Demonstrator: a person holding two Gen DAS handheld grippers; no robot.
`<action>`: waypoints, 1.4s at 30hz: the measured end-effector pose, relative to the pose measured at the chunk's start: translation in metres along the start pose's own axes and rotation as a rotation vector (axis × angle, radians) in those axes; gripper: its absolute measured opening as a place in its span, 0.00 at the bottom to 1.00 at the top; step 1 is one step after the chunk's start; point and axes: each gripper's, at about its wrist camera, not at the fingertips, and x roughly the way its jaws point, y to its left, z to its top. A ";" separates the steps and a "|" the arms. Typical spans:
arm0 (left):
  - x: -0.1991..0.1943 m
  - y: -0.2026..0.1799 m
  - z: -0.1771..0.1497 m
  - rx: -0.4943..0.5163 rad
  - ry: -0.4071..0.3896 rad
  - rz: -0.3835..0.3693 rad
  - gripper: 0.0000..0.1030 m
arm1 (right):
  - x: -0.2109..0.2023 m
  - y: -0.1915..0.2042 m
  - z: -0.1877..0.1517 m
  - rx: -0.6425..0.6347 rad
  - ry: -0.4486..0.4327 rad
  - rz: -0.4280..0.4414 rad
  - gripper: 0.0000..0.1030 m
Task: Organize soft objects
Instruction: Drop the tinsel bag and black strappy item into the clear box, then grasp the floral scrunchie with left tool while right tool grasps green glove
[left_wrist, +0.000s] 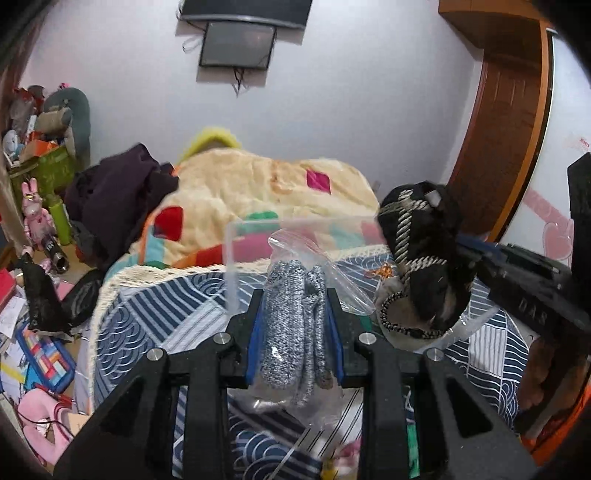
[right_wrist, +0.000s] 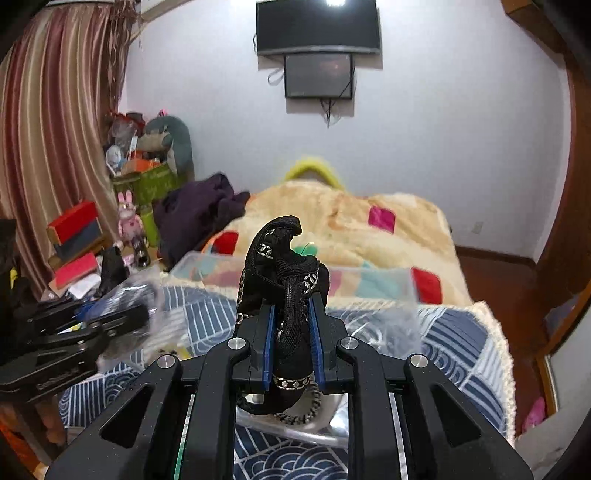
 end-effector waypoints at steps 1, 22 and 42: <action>0.007 -0.002 0.002 0.001 0.013 -0.003 0.29 | 0.007 0.000 -0.003 -0.001 0.023 0.002 0.15; -0.003 -0.027 -0.001 0.078 0.047 -0.025 0.56 | -0.016 0.002 -0.020 -0.078 0.066 -0.008 0.51; -0.095 -0.021 -0.044 0.085 -0.045 0.043 0.99 | -0.078 0.027 -0.055 -0.082 -0.036 0.051 0.98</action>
